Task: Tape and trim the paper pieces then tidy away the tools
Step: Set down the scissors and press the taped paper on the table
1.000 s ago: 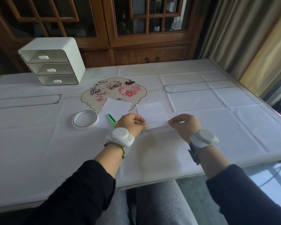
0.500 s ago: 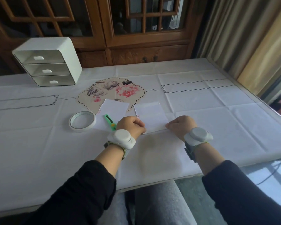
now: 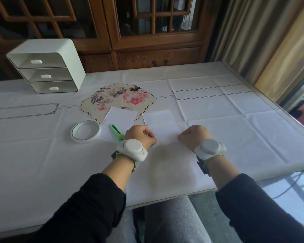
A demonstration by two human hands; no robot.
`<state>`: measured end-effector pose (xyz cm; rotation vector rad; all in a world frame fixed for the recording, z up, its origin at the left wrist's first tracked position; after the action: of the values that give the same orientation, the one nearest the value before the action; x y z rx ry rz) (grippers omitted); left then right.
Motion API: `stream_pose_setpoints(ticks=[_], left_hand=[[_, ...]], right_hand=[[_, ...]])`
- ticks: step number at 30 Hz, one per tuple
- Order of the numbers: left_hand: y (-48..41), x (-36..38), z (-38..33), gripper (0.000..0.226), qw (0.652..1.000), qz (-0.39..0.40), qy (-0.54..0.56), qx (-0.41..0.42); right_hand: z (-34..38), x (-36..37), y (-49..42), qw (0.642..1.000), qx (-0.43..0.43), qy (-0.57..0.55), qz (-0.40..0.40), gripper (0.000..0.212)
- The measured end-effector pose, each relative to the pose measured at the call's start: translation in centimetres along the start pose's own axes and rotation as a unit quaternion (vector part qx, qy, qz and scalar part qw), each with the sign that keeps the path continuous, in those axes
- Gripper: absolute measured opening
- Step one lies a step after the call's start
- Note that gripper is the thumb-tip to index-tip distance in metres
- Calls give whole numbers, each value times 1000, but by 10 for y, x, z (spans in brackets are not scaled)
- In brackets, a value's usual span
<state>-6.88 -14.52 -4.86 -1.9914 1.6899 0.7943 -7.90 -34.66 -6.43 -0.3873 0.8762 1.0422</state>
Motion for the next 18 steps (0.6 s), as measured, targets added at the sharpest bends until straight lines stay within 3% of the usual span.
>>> stream_pose_setpoints(ticks=[6,13,16,18], left_hand=[[0,1,-1,12,999,-14,-8,29],[1,-2,1,17,998,-27,-7,61],[2,-1,2,21,997,-30,-3,65],[2,-1,3,22,997,-36,-2,68]], right_hand=[[6,-7,5,1000,-30,-3,7,8],[8,-13,12,1000,-18,2,9,45],[16,-8,19,997,-21,68,-1,73],[20,-4,24,994,-39,104,-2,79]])
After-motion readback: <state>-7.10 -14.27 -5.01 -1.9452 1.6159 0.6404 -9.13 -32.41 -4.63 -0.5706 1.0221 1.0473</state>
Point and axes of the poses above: each hand's wrist, its own y-axis away from the middle knuckle, its own x-axis out of the palm, z = x × y, the point moved 5 cm from there along -y, towards the middle knuckle, and after that the axes turned 10 degrees about -z, right-handed, at the moved point
